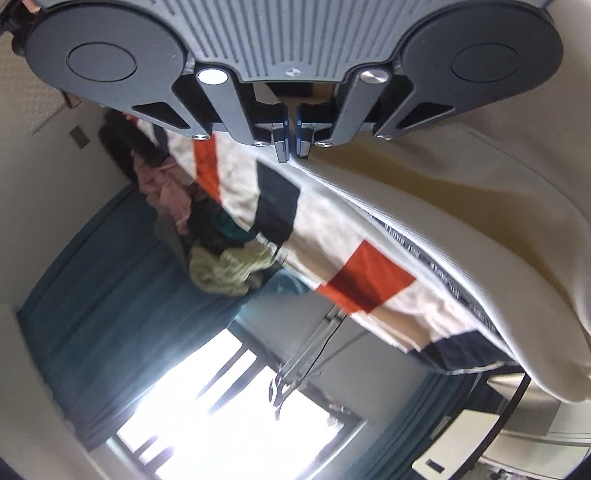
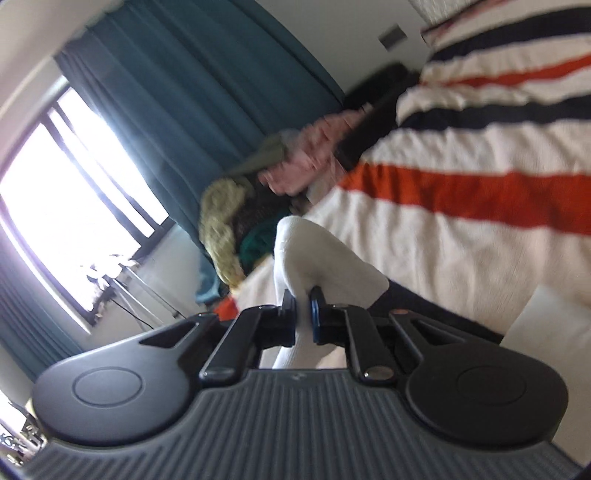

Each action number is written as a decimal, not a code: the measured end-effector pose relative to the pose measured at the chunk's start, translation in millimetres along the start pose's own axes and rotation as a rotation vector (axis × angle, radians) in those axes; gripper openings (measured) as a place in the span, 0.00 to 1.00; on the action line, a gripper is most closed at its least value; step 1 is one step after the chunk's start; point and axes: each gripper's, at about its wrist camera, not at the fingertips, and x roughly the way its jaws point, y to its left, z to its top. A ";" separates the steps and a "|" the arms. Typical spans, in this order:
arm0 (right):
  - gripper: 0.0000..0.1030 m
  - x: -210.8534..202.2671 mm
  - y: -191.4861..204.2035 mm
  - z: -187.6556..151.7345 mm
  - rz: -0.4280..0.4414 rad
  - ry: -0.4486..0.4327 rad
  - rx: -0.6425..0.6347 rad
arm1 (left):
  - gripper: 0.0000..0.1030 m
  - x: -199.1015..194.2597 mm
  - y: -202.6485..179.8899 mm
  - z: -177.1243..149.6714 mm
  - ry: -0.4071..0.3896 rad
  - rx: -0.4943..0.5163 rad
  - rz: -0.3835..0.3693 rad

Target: Fold clothes

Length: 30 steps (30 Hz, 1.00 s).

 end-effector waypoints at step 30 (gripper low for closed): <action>0.48 268.0 43.4 -20.0 -0.198 0.288 -0.172 | 0.09 161.4 15.0 70.1 0.048 0.103 0.103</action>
